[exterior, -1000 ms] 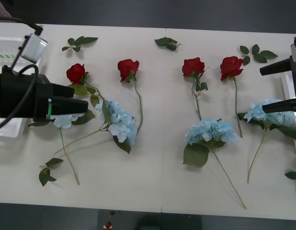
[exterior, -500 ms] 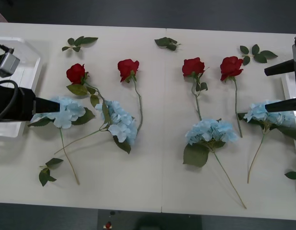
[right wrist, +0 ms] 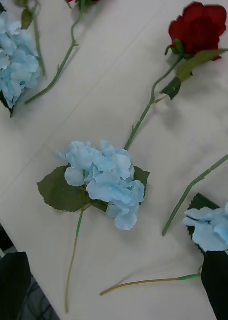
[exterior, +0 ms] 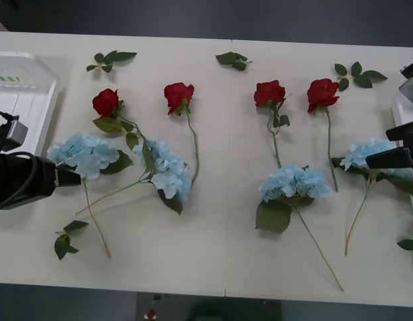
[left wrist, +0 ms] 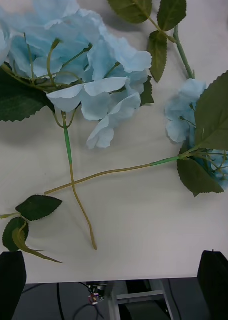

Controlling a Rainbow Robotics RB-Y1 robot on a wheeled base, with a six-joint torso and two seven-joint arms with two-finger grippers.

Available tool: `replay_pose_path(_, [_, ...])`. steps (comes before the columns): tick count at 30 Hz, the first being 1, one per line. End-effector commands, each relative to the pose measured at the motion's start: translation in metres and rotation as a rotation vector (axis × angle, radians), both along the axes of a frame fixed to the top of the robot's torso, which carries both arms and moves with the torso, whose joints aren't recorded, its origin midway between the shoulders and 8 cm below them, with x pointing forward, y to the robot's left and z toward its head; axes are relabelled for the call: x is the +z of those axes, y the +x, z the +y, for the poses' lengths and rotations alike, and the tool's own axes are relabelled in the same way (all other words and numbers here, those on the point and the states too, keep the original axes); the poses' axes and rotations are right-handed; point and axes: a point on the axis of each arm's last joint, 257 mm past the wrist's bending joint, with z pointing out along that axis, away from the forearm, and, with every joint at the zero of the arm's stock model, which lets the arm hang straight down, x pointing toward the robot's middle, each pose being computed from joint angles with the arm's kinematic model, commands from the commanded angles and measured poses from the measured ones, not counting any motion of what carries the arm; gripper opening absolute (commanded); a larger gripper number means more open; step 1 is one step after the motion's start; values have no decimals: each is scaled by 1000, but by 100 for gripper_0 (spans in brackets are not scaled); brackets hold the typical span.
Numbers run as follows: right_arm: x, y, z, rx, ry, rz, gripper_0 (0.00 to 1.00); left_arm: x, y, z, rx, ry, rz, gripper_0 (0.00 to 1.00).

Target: Put the red flowers into the right box and the blue flowers into the left box

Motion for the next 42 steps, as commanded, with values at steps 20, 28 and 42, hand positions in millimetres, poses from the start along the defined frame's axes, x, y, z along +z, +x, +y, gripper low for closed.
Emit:
replay_pose_path(20, [-74,-13,-35,-693,86,290,100,-52,61,23,128,66,50,100])
replay_pose_path(28, [-103,-4,-39,-878,102,313,100,-73,83,30,159,95,40,100])
replay_pose_path(42, [-132,11,-67,-1002,121,313,100,-99,102,28,162,150,77,100])
